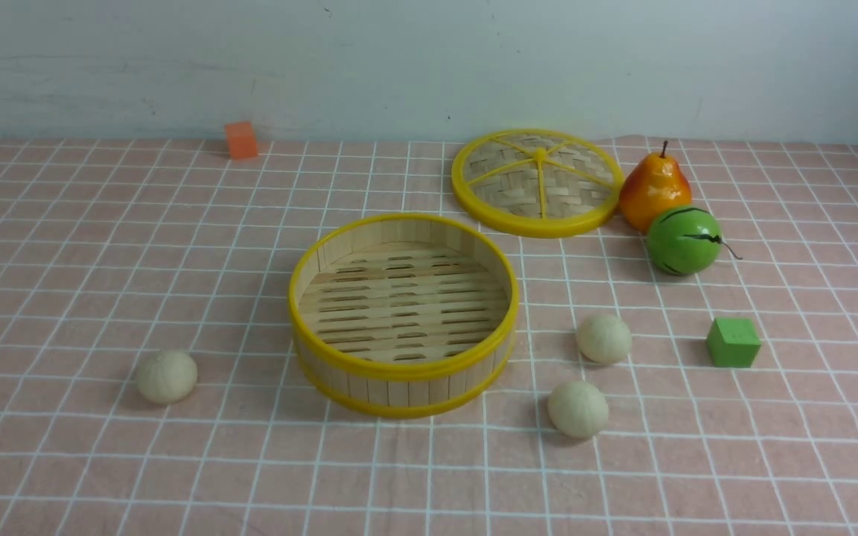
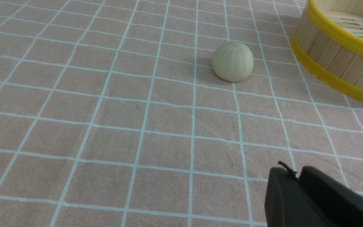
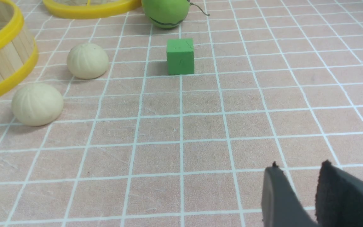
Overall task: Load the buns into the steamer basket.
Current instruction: Use the left arm to grab a steamed stuffed bun
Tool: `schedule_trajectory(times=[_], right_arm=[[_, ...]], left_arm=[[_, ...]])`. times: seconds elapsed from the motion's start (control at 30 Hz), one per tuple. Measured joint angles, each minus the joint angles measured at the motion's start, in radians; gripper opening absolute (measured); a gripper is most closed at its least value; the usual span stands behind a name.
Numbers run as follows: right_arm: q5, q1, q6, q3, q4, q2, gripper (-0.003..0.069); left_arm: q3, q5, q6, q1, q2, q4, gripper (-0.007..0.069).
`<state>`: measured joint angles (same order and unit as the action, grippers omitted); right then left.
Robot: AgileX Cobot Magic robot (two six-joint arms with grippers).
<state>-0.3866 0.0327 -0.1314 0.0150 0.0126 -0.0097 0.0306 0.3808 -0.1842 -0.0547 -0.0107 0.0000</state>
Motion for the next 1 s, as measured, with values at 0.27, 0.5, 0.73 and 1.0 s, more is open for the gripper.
schedule_trajectory(times=[0.27, 0.5, 0.73, 1.0], right_arm=[[0.000, 0.000, 0.000, 0.000, 0.001, 0.000, 0.0206], [0.000, 0.000, 0.000, 0.000, 0.001, 0.000, 0.0216], [0.000, 0.000, -0.022, 0.000, -0.060, 0.000, 0.0223], [-0.019, 0.000, -0.364, 0.004, -0.548, 0.000, 0.0232]], left_arm=[[0.000, 0.000, 0.000, 0.000, 0.000, 0.019, 0.0067], [0.000, -0.047, 0.000, 0.000, 0.000, -0.037, 0.0076], [0.000, -0.101, -0.108, 0.000, 0.000, -0.315, 0.0084], [0.000, -0.126, -0.473, 0.000, 0.000, -0.911, 0.0091]])
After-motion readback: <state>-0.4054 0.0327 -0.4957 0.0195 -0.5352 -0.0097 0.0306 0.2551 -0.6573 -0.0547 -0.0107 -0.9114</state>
